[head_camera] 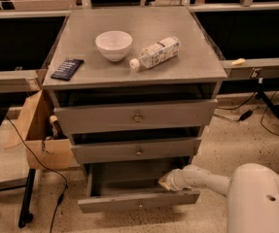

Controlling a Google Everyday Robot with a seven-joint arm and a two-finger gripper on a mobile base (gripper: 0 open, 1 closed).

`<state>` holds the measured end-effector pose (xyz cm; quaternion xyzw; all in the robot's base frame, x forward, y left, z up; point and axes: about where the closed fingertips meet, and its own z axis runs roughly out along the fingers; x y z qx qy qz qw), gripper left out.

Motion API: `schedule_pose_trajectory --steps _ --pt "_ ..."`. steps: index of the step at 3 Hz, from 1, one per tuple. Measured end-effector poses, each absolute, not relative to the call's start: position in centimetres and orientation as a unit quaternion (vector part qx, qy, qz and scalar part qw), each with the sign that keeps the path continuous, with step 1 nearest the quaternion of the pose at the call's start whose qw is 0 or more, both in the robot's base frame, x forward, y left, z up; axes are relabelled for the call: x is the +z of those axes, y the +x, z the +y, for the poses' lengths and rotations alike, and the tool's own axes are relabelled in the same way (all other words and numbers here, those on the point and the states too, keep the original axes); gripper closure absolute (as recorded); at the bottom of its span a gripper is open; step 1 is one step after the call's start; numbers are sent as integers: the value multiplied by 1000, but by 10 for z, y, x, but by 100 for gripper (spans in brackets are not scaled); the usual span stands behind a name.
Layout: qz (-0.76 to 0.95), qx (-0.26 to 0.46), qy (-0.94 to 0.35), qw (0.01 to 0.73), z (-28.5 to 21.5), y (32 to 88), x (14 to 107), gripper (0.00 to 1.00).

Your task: Open bottom drawer

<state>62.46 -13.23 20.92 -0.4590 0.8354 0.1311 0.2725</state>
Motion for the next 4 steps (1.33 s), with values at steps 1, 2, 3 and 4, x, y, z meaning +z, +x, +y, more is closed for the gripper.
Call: schedule_pose_trajectory --steps 1,2,3,4 --pt "835 129 -457 277 -133 628 211 100" --pt "830 129 -489 233 -128 627 194 100" --pt "828 133 -507 198 -132 619 180 100" --pt "814 104 -543 178 -151 614 171 100"
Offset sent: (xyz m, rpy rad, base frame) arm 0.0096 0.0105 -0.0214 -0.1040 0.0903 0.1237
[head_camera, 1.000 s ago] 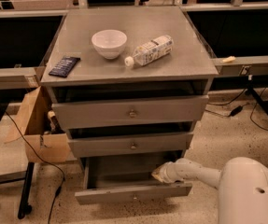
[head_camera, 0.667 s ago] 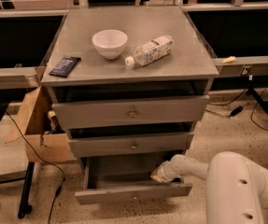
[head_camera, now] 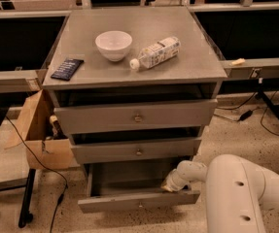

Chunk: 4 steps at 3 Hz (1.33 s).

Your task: Open bottom drawer

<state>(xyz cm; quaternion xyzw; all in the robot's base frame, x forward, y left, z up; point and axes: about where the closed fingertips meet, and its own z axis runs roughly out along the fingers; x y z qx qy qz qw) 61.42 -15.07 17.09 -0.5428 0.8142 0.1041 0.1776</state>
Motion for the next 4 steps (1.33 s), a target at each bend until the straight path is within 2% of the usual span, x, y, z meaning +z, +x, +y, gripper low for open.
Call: schedule_pose_trajectory --steps 1,2,3,4 --pt "803 89 -563 174 -159 614 166 100" --pt "787 78 -587 172 -163 612 162 74" --pt "772 75 -608 173 -164 609 163 43" --pt "772 75 -608 173 -164 612 163 20"
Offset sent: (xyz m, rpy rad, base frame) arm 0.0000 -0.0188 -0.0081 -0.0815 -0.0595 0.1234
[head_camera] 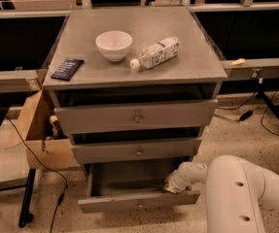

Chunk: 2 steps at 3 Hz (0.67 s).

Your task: Open bottom drawer

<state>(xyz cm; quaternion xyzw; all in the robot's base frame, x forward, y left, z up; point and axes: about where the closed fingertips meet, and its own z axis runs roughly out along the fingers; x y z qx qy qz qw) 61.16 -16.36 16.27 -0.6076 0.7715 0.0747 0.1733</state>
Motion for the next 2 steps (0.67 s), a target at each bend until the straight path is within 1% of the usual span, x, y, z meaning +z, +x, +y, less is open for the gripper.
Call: schedule_pose_trajectory --steps 1,2 --pt "764 75 -617 171 -163 611 164 0" --pt "764 75 -617 171 -162 620 164 0"
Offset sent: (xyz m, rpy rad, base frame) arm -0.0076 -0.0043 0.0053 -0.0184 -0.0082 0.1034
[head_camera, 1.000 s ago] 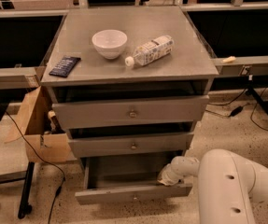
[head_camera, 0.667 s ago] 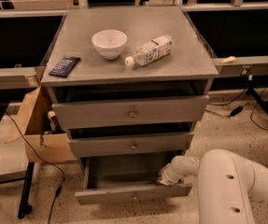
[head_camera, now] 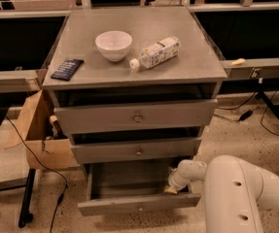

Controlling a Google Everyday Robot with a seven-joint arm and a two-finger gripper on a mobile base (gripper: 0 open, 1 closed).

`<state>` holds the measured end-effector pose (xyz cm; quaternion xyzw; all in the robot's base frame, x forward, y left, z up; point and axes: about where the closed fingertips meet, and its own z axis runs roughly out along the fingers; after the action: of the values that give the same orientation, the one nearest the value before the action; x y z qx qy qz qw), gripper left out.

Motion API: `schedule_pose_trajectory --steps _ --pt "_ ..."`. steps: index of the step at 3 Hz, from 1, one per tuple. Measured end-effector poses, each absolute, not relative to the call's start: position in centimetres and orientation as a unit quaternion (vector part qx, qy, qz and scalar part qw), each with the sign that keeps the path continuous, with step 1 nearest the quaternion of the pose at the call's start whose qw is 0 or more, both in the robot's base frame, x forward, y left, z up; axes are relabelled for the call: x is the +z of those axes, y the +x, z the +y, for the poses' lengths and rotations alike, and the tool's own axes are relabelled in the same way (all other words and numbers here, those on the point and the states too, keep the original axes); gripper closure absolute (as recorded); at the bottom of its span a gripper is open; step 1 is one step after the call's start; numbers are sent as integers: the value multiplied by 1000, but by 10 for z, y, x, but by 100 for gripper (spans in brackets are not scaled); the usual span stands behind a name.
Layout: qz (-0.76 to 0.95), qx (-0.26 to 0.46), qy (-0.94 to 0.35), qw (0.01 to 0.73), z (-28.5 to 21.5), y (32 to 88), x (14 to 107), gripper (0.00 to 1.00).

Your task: Open bottom drawer

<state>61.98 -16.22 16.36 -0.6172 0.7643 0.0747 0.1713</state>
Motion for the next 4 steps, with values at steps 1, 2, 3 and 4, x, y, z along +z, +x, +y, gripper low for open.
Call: schedule_pose_trajectory --steps 1,2,3,4 --pt "764 75 -617 171 -162 622 164 0" --pt "753 80 -632 166 -161 612 162 0" --pt "746 85 -639 165 -160 606 162 0" --pt "755 91 -623 185 -162 606 167 26"
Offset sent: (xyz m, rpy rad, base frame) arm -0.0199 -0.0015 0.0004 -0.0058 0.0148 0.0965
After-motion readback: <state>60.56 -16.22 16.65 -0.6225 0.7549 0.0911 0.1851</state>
